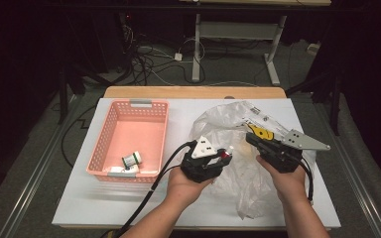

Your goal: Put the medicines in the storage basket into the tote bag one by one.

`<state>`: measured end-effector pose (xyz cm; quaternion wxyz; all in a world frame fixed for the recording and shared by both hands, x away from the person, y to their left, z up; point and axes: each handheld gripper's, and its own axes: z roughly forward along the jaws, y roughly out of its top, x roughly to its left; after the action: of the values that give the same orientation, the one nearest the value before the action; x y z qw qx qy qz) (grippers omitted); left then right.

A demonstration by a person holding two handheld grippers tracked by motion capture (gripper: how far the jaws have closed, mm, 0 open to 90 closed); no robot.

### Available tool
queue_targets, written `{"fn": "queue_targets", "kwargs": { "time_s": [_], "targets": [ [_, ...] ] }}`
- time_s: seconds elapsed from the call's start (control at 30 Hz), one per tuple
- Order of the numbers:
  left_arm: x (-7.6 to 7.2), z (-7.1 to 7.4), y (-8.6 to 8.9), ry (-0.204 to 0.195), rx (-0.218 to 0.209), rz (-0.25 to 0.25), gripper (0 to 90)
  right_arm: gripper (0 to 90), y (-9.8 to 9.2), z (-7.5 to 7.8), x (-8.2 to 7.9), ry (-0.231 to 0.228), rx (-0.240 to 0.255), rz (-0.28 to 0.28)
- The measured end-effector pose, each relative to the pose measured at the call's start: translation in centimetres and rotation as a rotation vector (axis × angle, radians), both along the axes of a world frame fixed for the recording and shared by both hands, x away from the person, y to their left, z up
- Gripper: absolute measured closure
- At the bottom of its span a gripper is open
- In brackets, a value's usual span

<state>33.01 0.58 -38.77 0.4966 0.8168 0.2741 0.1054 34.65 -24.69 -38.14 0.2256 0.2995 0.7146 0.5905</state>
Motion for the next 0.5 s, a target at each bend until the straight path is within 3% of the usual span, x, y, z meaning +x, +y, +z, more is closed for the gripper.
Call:
{"fn": "queue_targets", "kwargs": {
  "time_s": [0.27,0.5],
  "targets": [
    [1.8,-1.3,-2.1,-0.004,0.033,0.028,66.0,90.0,-0.3,0.2,0.0,-0.004,0.013,-0.006],
    [3.5,-2.5,-3.0,0.022,0.039,0.062,66.0,90.0,-0.5,0.4,0.0,-0.012,0.022,-0.008]
  ]
}}
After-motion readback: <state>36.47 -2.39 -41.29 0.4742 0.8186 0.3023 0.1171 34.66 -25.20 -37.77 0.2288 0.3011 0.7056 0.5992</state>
